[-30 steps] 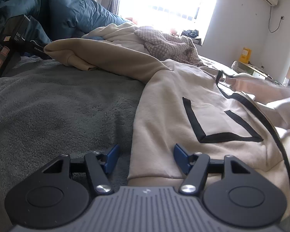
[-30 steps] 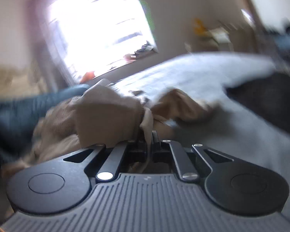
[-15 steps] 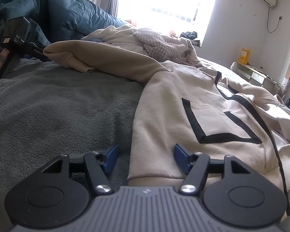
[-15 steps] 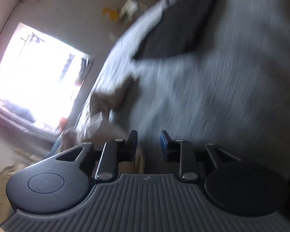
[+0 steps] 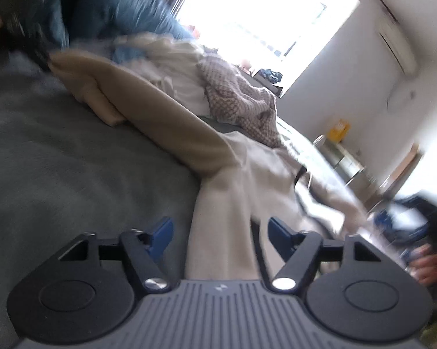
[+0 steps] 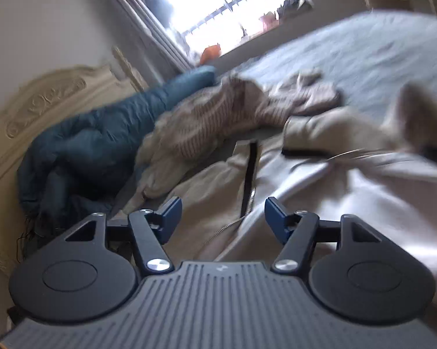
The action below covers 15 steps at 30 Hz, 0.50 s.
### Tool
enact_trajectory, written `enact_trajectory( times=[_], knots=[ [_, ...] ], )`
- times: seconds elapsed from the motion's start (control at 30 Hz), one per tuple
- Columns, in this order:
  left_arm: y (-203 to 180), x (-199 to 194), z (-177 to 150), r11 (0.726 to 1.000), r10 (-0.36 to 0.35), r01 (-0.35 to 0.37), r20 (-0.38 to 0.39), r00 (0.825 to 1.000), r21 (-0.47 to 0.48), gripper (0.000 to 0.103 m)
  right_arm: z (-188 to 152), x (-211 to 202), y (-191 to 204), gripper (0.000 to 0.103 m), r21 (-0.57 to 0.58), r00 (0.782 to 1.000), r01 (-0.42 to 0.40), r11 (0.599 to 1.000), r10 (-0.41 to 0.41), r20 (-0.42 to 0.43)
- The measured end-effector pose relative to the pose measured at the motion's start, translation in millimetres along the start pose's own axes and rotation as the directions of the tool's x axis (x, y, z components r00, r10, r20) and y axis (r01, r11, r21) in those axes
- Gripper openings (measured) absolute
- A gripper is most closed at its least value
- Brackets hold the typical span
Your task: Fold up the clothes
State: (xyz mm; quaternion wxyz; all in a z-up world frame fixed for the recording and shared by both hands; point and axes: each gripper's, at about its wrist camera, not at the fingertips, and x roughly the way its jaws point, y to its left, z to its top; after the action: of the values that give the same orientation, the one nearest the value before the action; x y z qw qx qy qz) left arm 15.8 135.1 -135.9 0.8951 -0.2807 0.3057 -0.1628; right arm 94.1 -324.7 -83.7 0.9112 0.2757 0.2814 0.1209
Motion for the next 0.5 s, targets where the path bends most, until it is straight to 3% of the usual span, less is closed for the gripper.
enact_trajectory(
  times=[0.1,0.2,0.3,0.4,0.5],
  knots=[
    [6.5,36.5,36.9,0.997,-0.003,0.001,-0.028,1.0,-0.078,0.079,22.2,83.5,-6.8,0.064,0.058,0.994,0.046,0.997,-0.04,-0.1],
    [8.6,71.3,64.5,0.995,0.026,-0.03,-0.044,0.999,-0.099,0.083,31.8,120.1,-18.2,0.064,0.098,0.988,0.087,0.991,-0.074,-0.137],
    [18.1,104.5,81.7,0.985,0.069,-0.079,-0.072,0.995,-0.154,0.082,42.4,155.0,-26.3,0.066,0.147,0.98,0.052,0.988,-0.023,-0.196],
    [26.2,129.5,89.5,0.981,0.087,-0.097,-0.07,0.994,-0.168,0.075,47.1,177.1,-26.1,0.066,0.138,0.977,0.074,0.988,-0.044,-0.208],
    [35.9,142.3,91.1,0.979,0.079,-0.087,-0.048,0.996,-0.184,0.057,49.0,197.0,-19.8,0.063,0.059,0.971,0.101,0.993,-0.085,-0.224]
  ],
)
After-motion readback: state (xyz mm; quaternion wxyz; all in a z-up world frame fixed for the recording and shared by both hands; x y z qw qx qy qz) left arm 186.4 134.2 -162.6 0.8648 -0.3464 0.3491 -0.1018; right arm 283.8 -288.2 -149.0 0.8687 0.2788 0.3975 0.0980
